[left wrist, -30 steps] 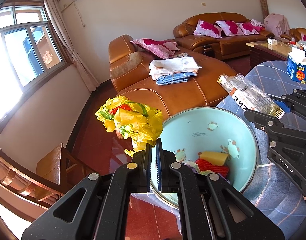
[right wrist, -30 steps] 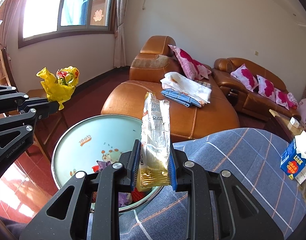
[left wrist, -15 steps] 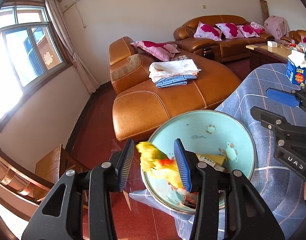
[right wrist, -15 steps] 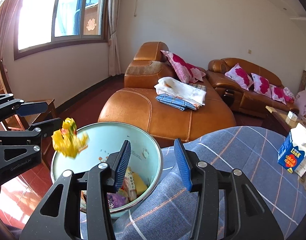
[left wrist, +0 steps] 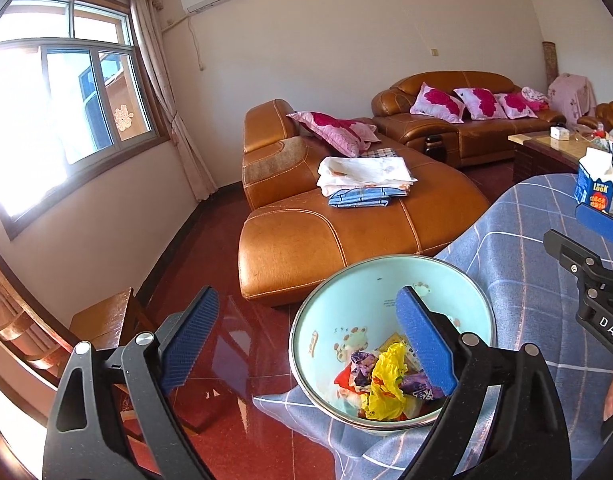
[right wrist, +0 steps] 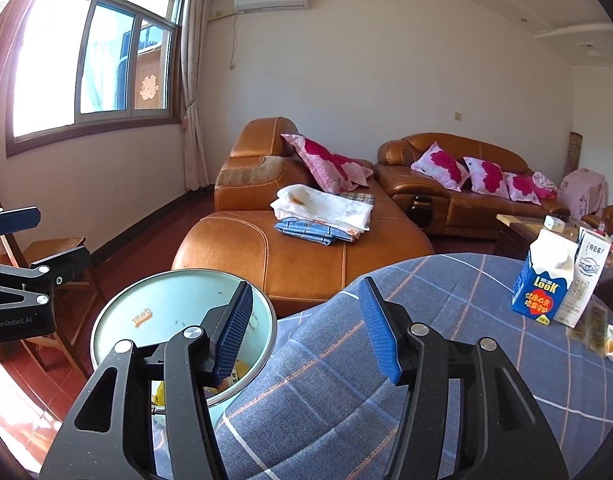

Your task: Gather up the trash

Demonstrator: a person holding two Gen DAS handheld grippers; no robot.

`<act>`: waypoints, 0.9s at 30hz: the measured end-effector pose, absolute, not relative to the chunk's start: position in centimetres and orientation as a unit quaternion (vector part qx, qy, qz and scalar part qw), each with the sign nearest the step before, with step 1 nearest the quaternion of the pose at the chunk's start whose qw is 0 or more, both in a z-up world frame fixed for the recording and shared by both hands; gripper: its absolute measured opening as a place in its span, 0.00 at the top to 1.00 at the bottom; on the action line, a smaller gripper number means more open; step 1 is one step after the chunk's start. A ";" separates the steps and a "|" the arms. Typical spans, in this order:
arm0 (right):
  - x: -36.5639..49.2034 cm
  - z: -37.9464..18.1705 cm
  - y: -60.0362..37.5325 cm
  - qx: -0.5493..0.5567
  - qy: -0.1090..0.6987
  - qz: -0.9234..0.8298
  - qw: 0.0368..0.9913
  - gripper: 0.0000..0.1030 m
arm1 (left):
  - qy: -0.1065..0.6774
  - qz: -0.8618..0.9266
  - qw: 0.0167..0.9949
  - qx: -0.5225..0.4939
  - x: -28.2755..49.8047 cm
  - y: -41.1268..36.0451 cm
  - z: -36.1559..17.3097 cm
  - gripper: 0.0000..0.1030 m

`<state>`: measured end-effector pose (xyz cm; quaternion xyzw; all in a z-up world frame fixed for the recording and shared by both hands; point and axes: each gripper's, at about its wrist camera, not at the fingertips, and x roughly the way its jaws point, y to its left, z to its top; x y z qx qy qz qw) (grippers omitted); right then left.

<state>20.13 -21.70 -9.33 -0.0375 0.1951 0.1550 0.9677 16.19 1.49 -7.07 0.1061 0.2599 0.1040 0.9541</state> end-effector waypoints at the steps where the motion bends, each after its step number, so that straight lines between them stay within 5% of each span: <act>1: 20.0 -9.3 -21.8 -0.037 0.193 0.154 0.968 0.45 | 0.258 0.105 0.955 0.105 16.1 1.5 -7.0 0.14; 27: 19.4 -9.1 -22.0 -0.034 0.168 0.136 0.976 0.39 | 0.247 0.111 0.957 0.107 15.3 1.7 -6.2 0.13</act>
